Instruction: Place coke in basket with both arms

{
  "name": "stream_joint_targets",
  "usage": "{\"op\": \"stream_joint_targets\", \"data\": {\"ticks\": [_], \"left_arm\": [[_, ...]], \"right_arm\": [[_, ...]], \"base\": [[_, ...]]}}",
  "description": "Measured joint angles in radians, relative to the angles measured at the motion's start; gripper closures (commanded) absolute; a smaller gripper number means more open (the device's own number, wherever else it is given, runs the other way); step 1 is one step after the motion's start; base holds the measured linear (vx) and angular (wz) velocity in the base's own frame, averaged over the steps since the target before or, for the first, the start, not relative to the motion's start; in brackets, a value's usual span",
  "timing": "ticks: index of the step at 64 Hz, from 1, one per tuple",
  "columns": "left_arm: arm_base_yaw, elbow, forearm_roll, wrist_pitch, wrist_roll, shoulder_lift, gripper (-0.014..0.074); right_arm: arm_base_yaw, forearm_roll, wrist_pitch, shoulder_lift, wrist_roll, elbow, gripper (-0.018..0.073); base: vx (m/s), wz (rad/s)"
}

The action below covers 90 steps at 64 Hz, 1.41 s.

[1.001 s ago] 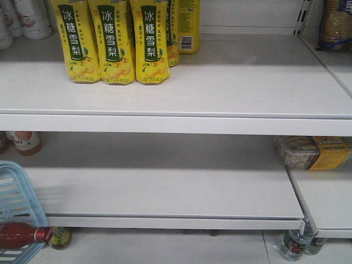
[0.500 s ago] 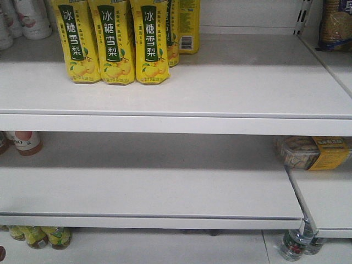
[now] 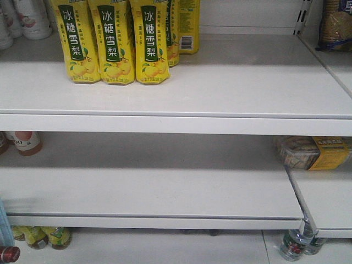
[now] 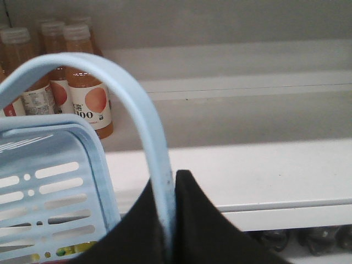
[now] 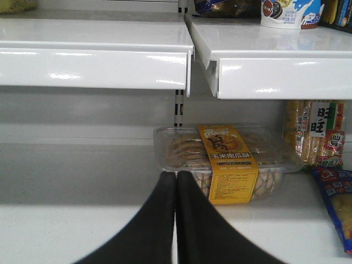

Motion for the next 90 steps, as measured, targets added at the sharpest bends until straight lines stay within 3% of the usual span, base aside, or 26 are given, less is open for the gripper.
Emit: {"op": "stream_joint_targets", "data": {"ticks": [11, 28, 90], "left_arm": [[0.000, 0.000, 0.050, 0.000, -0.015, 0.000, 0.0602], [0.000, 0.000, 0.136, -0.001, -0.132, 0.000, 0.0602], [0.000, 0.000, 0.136, 0.000, -0.154, 0.000, 0.0602]], "right_arm": [[0.000, 0.000, 0.000, 0.000, 0.000, 0.000, 0.0569], [0.000, 0.000, 0.000, 0.000, 0.000, 0.000, 0.0569], [0.000, 0.000, 0.000, 0.000, 0.000, 0.000, 0.0569]], "base": [[0.00, 0.00], [0.00, 0.00], [0.00, 0.00]]}}
